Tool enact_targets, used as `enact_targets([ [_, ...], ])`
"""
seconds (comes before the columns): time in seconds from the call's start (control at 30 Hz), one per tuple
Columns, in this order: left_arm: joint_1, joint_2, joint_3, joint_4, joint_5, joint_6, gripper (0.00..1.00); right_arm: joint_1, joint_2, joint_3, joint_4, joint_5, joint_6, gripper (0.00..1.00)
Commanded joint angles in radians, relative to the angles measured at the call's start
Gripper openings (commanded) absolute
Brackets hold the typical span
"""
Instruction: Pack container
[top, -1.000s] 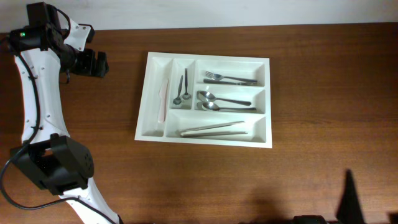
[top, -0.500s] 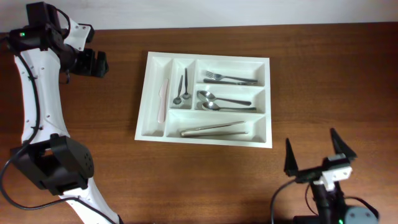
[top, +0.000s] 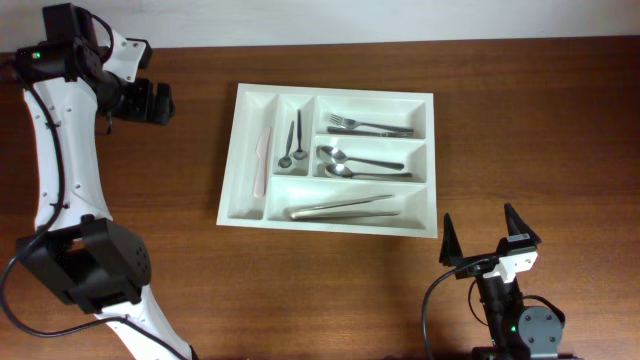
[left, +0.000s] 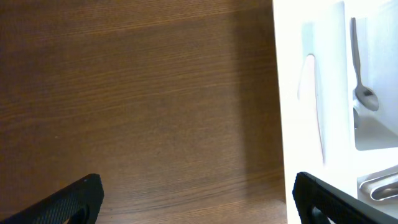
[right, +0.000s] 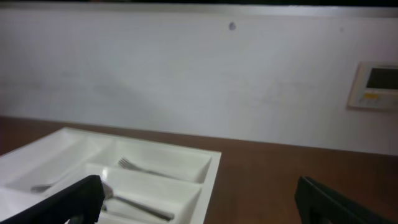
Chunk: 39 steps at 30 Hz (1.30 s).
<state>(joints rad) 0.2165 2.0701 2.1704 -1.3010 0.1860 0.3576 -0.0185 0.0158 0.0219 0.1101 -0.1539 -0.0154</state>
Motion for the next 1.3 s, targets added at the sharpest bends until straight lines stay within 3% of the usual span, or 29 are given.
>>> enact_targets([
  [0.0, 0.004, -0.029, 0.014, -0.002, 0.007, -0.009, 0.99, 0.006, -0.011, -0.016, 0.011, 0.096, 0.081, 0.98],
  [0.4, 0.004, -0.029, 0.014, -0.002, 0.007, -0.009, 0.99, 0.006, -0.011, -0.016, 0.006, 0.159, 0.080, 0.99],
  [0.67, 0.004, -0.029, 0.014, -0.002, 0.008, -0.009, 0.99, 0.006, -0.008, -0.016, -0.189, 0.161, 0.080, 0.99],
  [1.27, 0.009, -0.029, 0.014, -0.001, 0.008, -0.009, 0.99, 0.006, -0.005, -0.016, -0.190, 0.160, 0.080, 0.99],
])
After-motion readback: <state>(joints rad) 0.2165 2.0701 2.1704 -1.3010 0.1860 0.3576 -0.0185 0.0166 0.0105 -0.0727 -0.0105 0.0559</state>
